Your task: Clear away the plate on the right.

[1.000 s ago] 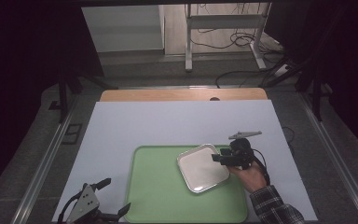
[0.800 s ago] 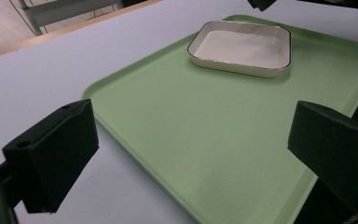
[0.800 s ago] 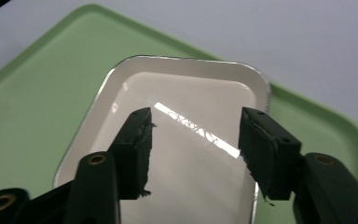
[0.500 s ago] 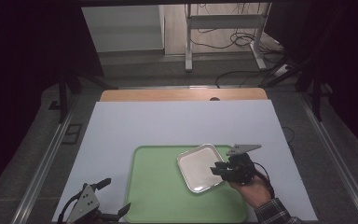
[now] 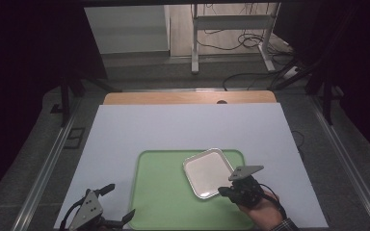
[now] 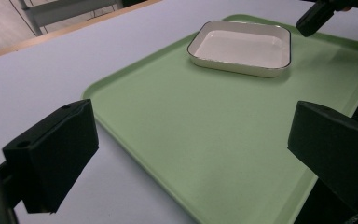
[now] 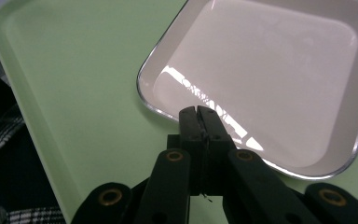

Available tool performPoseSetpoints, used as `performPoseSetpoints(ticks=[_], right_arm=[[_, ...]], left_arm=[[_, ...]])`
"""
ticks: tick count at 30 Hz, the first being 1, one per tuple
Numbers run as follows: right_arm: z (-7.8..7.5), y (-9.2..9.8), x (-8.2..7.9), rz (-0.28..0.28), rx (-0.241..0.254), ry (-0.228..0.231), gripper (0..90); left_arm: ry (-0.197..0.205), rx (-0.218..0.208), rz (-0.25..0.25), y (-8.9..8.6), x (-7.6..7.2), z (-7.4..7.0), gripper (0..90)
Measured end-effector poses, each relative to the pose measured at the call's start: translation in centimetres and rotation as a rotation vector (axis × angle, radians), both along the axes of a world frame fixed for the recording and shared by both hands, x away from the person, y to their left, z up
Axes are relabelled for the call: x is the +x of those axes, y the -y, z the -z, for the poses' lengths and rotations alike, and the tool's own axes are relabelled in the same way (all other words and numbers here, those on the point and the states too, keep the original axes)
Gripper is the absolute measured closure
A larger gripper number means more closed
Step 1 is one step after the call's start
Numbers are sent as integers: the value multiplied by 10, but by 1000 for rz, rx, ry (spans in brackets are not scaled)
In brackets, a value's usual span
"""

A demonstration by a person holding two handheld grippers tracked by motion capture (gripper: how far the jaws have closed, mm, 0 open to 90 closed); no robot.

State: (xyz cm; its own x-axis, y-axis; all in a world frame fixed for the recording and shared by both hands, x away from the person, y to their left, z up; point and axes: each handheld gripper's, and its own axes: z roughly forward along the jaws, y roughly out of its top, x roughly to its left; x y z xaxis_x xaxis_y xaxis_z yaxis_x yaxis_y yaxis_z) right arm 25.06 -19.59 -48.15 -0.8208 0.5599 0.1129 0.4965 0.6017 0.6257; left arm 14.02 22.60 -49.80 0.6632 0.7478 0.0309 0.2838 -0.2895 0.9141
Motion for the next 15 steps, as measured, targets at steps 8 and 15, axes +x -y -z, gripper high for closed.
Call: performPoseSetpoints(ticks=[8,15], right_arm=[[17,-4,6,-12,-86,-38,894],[18,-11,10,-34,-62,-26,895]], left_arm=[[-1,2,2,0,0,0,16],[-2,1,2,0,0,0,16]])
